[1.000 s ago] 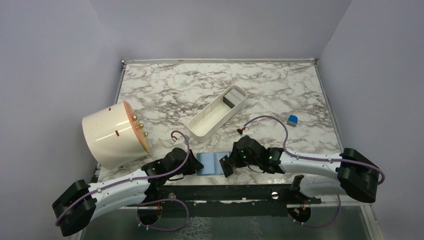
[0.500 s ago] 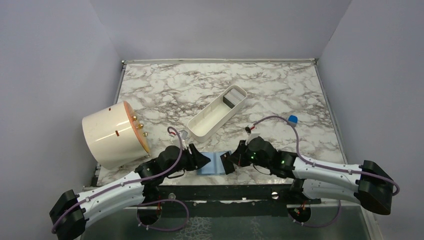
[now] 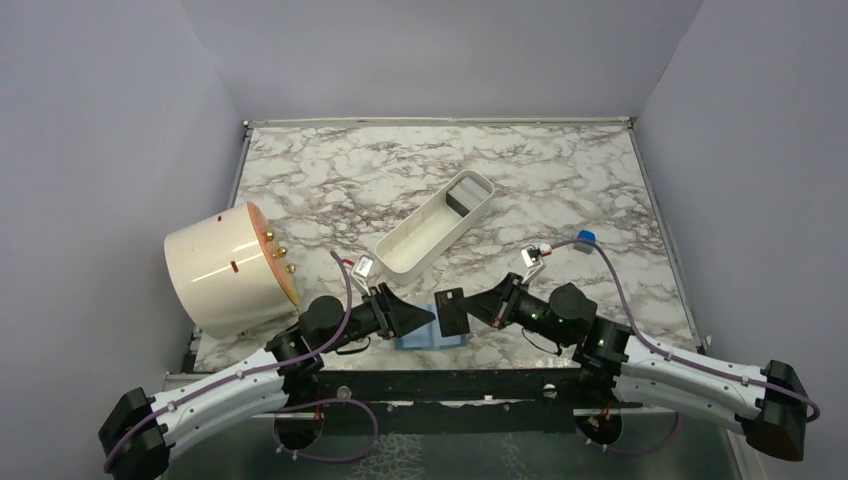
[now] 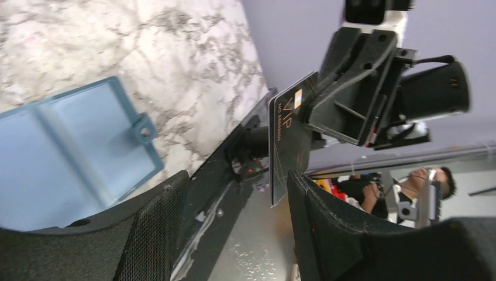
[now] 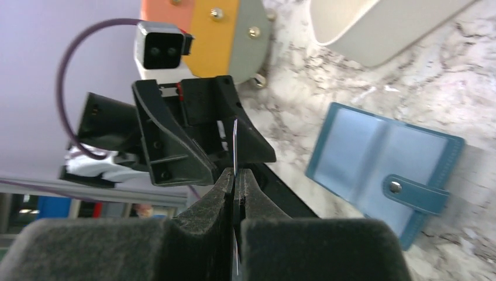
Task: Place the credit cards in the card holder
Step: Pick up the credit card from the storage box, then adjust the credit card.
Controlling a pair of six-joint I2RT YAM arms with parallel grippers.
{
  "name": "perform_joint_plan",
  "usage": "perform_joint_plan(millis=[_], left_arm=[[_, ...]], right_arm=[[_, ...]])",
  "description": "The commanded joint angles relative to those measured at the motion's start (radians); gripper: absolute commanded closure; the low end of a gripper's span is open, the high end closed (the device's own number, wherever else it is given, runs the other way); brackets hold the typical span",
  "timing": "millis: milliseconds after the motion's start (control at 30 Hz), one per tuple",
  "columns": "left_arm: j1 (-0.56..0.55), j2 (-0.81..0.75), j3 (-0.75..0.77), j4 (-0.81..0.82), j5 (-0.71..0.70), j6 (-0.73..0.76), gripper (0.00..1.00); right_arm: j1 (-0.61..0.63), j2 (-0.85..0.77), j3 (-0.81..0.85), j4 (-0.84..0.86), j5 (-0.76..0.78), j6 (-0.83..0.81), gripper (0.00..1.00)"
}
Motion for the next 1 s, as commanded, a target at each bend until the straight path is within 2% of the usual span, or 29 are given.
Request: perform_joint_plan(millis=[0,133,233,333,467,567,667,733,767,867,967], left_arm=[[-0.002,-0.022,-0.017,0.188,0.083,-0.035,0.36],[-0.002,-0.016,0.015,0.243,0.123,-0.028,0.36],[-0.002,-0.004,0.032,0.248,0.14,-0.021,0.41],[-0.002,0.01,0.034,0.259,0.143,-0.018,0.57],[-0.002,0.014,0.032,0.266,0.12,-0.007,0.84],[-0.002,0.034,0.038,0.269,0.126,0.008,0.96],[-0.003,0.057,0.045,0.284,0.145,0.012,0.97],[-0.003,0.07,0.058,0.296,0.172,0.022,0.97],[-0.003,0.075,0.068,0.298,0.19,0.028,0.97],[-0.002,0.094,0.093,0.303,0.233,0.042,0.93],[-0.002,0.103,0.104,0.349,0.277,0.014,0.86]], right_arm=[[0.003,-0.027,-0.02,0.146,-0.053,0.074,0.99],[0.003,0.028,0.005,0.173,-0.112,0.074,0.99],[0.004,0.071,-0.009,0.251,-0.149,0.094,0.99],[0.004,0.118,-0.033,0.337,-0.175,0.107,0.99],[0.003,0.138,-0.002,0.272,-0.201,0.063,0.97],[0.004,0.127,0.012,0.233,-0.238,-0.003,0.86],[0.004,0.116,0.079,0.11,-0.28,-0.093,0.69],[0.004,0.118,0.121,0.032,-0.308,-0.131,0.66],[0.003,0.117,0.132,0.009,-0.319,-0.142,0.69],[0.003,0.098,0.137,-0.026,-0.333,-0.173,0.9],[0.003,0.043,0.13,-0.038,-0.363,-0.184,0.98]])
